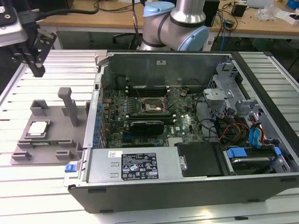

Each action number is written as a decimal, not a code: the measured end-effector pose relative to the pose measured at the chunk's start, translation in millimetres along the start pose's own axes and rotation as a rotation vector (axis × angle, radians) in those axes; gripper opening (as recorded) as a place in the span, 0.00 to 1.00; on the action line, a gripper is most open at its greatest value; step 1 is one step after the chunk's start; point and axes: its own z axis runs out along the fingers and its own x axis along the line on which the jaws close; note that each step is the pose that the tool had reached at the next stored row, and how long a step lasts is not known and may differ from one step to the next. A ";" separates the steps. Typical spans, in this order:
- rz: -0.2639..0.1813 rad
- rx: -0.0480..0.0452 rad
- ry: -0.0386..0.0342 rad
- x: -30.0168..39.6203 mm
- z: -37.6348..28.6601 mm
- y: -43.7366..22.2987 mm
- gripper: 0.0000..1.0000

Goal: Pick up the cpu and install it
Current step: 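Reach for the cpu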

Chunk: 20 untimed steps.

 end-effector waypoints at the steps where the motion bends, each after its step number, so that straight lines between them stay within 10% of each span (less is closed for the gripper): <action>1: 0.000 -0.0001 -0.0001 3.6 -0.1 -0.3 0.11; 20: 0.000 -0.0002 -0.0022 80.0 -2.3 -5.9 0.11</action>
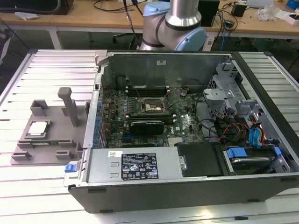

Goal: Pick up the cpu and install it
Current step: 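Reach for the cpu, then pick up the cpu and move it towards the insertion slot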

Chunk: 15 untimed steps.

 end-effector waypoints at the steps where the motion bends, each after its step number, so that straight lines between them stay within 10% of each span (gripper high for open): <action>1: 0.000 -0.0001 -0.0001 0.4 0.0 0.0 0.11; 15: 0.000 -0.0001 0.0000 0.9 0.0 -0.1 0.11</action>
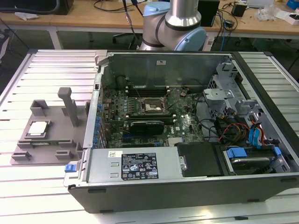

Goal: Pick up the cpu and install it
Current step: 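Pick up the cpu and move it towards the insertion slot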

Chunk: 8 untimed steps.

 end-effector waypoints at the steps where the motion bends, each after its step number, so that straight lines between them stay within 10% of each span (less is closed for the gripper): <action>1: 0.000 0.0000 0.0000 0.0 0.0 0.0 0.11; 8: 0.000 0.0000 0.0000 0.4 0.0 0.0 0.42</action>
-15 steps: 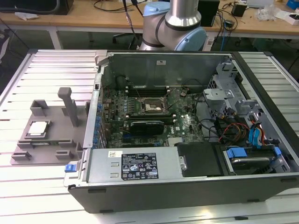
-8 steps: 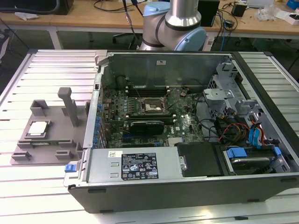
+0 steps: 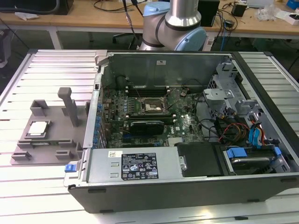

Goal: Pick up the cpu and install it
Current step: 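Pick up the cpu and move it towards the insertion slot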

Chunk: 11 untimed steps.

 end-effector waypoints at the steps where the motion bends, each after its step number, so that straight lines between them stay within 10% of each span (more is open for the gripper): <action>1: 0.000 -0.0001 -0.0001 0.1 0.0 0.0 0.48; 4: 0.000 0.0005 0.0000 0.2 0.0 0.0 0.60; 8: -0.035 0.0548 -0.0026 0.2 0.0 0.0 0.60; 11: -0.039 0.0595 -0.0028 0.5 9.2 -0.4 0.60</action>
